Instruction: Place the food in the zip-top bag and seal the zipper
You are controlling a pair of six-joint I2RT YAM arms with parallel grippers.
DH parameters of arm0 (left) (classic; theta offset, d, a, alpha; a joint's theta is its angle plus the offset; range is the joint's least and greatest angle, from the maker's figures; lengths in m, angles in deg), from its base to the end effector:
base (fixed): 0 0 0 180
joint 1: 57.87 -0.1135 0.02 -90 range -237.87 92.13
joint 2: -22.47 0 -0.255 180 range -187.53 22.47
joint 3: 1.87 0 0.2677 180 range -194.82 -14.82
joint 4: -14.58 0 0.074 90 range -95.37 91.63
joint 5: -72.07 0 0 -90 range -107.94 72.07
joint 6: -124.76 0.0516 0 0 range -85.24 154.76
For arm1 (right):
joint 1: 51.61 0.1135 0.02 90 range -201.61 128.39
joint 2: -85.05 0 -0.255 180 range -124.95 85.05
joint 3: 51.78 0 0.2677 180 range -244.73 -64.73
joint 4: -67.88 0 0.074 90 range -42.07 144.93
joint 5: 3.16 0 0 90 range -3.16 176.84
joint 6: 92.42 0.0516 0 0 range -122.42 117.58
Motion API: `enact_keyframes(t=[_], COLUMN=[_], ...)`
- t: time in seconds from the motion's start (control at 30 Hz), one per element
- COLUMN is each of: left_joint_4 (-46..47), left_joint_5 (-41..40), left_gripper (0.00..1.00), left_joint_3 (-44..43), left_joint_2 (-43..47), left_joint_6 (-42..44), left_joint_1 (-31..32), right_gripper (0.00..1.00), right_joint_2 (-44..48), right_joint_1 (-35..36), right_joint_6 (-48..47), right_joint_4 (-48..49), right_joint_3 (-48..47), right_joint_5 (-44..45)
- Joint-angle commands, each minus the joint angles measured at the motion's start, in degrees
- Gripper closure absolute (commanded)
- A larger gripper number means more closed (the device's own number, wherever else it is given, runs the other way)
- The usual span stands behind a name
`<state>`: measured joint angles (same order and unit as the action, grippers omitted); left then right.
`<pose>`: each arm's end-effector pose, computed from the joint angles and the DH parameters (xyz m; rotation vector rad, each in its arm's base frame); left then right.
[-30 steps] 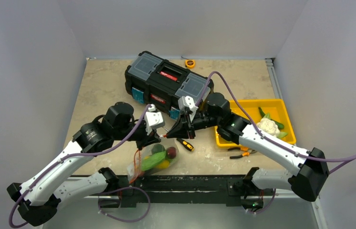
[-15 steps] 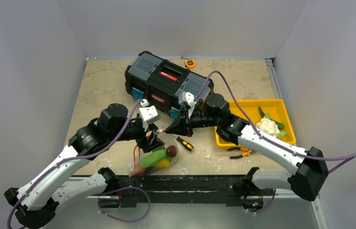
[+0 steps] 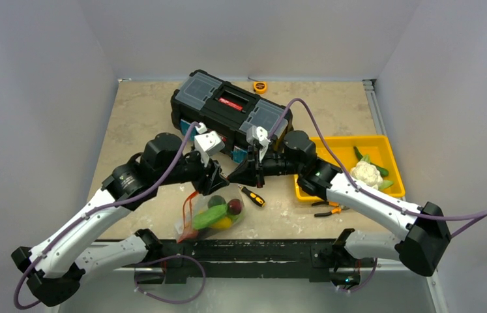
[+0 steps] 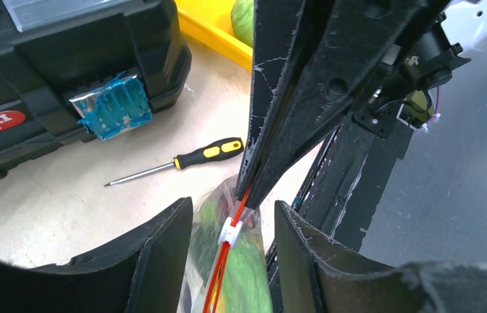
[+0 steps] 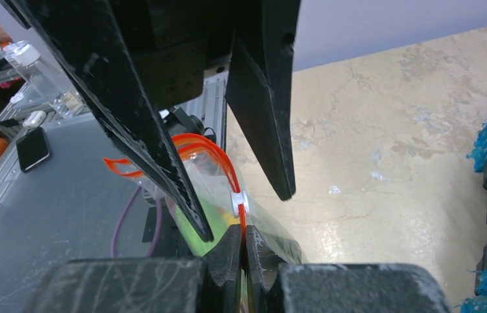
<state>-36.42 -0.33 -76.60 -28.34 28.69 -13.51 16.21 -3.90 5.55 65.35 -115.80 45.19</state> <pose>0.1416 -0.1603 0.3636 0.8857 1.9384 -0.8502 0.1808 0.2497 0.3144 -1.1508 1.4539 1.3135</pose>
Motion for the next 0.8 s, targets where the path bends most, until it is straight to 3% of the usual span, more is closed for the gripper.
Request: enact_keyframes(t=[0.0,0.23,0.53,0.77], left_joint_4=[0.07,-0.44,-1.51,-2.51], left_joint_5=[1.52,1.45,1.78,0.84], left_gripper=[0.52,0.59,0.8,1.0], left_joint_3=[-2.26,-1.43,-1.33,-1.11], left_joint_2=[-1.14,-0.46,-1.18,0.09], left_joint_6=[-0.97,-1.15,-0.93,-0.57], left_joint_1=[-0.15,-0.15,-0.14,-0.14], right_gripper=[1.0,1.0,1.0,1.0], right_joint_2=[2.53,3.27,3.74,4.95], right_joint_1=[0.11,0.11,0.15,0.33], right_joint_6=[0.74,0.92,1.52,4.9], right_joint_4=[3.24,3.45,3.3,4.88], right_joint_3=[0.6,0.97,0.92,2.58], right_joint_5=[0.3,0.49,1.26,7.21])
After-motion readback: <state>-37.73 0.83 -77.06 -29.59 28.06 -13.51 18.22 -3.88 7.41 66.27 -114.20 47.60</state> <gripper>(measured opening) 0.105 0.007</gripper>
